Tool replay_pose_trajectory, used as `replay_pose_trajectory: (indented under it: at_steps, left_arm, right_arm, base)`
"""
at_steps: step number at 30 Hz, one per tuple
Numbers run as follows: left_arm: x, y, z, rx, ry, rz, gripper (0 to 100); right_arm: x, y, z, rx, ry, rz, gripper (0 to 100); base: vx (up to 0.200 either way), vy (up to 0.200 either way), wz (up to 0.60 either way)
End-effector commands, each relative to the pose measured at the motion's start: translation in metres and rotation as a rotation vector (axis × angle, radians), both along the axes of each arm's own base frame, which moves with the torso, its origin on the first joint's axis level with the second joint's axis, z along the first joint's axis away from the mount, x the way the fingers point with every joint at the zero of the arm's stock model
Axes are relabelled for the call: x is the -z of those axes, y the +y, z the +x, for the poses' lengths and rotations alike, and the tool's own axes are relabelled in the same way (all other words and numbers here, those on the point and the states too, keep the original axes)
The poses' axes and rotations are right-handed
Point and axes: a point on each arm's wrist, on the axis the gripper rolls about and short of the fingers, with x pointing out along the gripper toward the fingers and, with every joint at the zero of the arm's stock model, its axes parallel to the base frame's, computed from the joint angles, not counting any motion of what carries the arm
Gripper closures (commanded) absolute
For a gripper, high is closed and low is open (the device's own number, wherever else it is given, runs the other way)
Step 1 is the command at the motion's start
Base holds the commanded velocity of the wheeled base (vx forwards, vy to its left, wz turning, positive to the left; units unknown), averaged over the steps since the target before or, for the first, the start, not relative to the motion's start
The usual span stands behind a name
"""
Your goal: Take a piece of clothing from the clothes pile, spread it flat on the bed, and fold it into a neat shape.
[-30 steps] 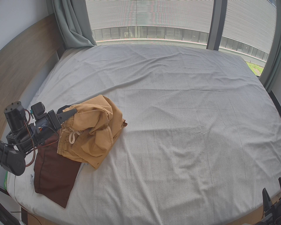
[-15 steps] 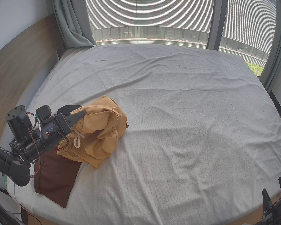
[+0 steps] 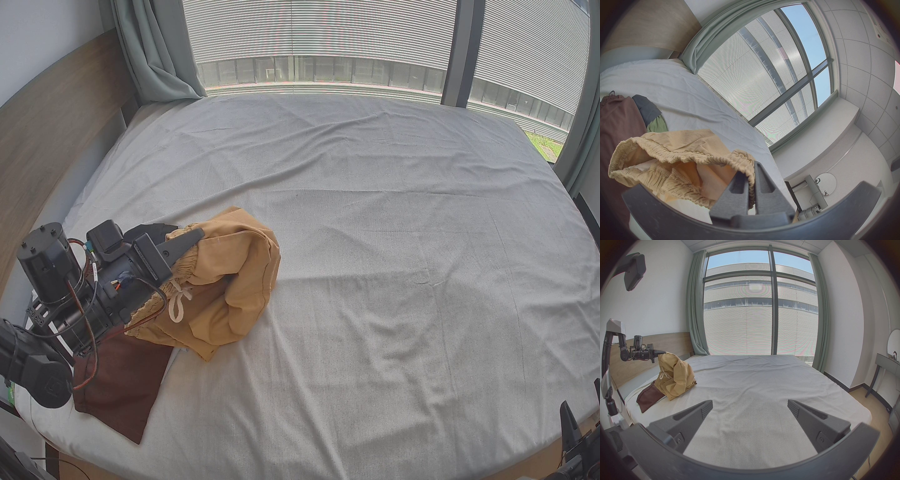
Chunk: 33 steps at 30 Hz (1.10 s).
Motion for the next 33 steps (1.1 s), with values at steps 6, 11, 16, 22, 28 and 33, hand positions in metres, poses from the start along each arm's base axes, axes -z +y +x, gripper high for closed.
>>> replay_pose_trajectory:
  at_steps: [6,11,16,22,28,33]
  left_arm:
    - [-0.003,-0.019,-0.006,0.027,-0.007,-0.012,100]
    - [-0.009,-0.039,-0.013,0.012,0.015,-0.087,100]
    - [-0.015,-0.06,-0.019,0.027,0.019,-0.132,100]
    - [-0.017,-0.078,-0.024,0.081,0.019,-0.136,100]
    - [-0.023,-0.094,-0.023,0.12,0.011,-0.143,100]
    - [-0.021,-0.112,-0.019,0.157,0.03,-0.13,100]
  right_arm:
    - [0.005,0.0,0.001,0.0,0.008,-0.001,0]
    - [0.005,0.0,0.001,0.0,0.008,-0.001,0]
    - [0.005,0.0,0.001,0.0,0.008,-0.001,0]
    - [0.005,0.0,0.001,0.0,0.008,-0.001,0]
    - [0.005,0.0,0.001,0.0,0.008,-0.001,0]
    - [0.005,0.0,0.001,0.0,0.008,-0.001,0]
  base:
    - [0.0,0.0,0.0]
    - [0.0,0.0,0.0]
    - [0.0,0.0,0.0]
    - [0.0,0.0,0.0]
    - [0.0,0.0,0.0]
    - [0.0,0.0,0.0]
